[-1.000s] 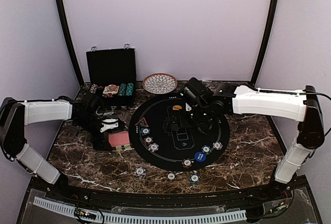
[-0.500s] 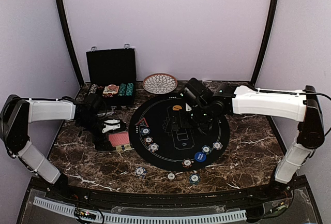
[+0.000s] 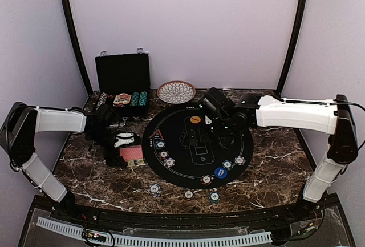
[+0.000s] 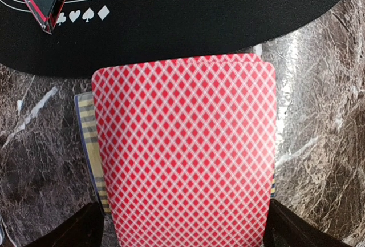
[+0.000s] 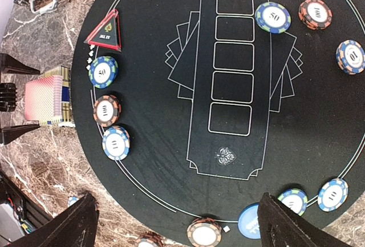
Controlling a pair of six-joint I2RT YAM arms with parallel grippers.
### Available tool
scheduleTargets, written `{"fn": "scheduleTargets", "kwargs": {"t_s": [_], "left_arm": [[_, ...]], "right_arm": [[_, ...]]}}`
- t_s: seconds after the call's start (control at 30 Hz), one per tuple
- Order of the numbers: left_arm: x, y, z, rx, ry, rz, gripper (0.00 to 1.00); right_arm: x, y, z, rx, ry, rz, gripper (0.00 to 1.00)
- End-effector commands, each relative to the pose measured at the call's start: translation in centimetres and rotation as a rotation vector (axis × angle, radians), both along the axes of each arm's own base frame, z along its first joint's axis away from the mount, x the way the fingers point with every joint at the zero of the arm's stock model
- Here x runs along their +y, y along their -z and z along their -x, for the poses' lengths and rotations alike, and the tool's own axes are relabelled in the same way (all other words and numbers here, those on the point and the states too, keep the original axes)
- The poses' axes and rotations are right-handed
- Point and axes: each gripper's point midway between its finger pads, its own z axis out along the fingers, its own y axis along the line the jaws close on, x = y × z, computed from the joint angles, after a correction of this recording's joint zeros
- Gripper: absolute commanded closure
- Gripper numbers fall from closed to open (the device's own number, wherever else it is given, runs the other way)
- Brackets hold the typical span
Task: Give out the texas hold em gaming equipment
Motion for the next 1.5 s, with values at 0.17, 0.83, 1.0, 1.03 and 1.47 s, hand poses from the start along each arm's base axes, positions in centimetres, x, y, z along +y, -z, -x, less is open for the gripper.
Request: {"fn": "scheduleTargets", "kwargs": {"t_s": [0.17, 0.83, 1.0, 1.03, 1.47], "left_arm": [[-0.3, 0.3, -0.7, 0.000, -0.008, -0.006, 0.01], [0.0, 1.1, -1.2, 0.013, -0.009, -0.039, 0.01], [0.2, 1.3, -0.9, 0.020, 0.000, -0.050, 0.02], [0.3, 1.3, -0.9, 0.021, 0.001, -0.052, 0.03], [0.9, 1.8, -0.6, 0.019, 0.008, -0.087, 0.18]], "right_arm": [[0.1, -1.2, 0.2, -0.033, -0.004, -0.027, 0.02], [0.1, -1.2, 0.2, -0.036, -0.008, -0.027, 0.02], [0.1, -1.3, 0.2, -0.037, -0.012, -0.027, 0.01], [0.1, -1.3, 0.2, -0.037, -0.012, -0.026, 0.02], [0.2, -1.5, 0.2, -0.038, -0.018, -0.026, 0.02]]}}
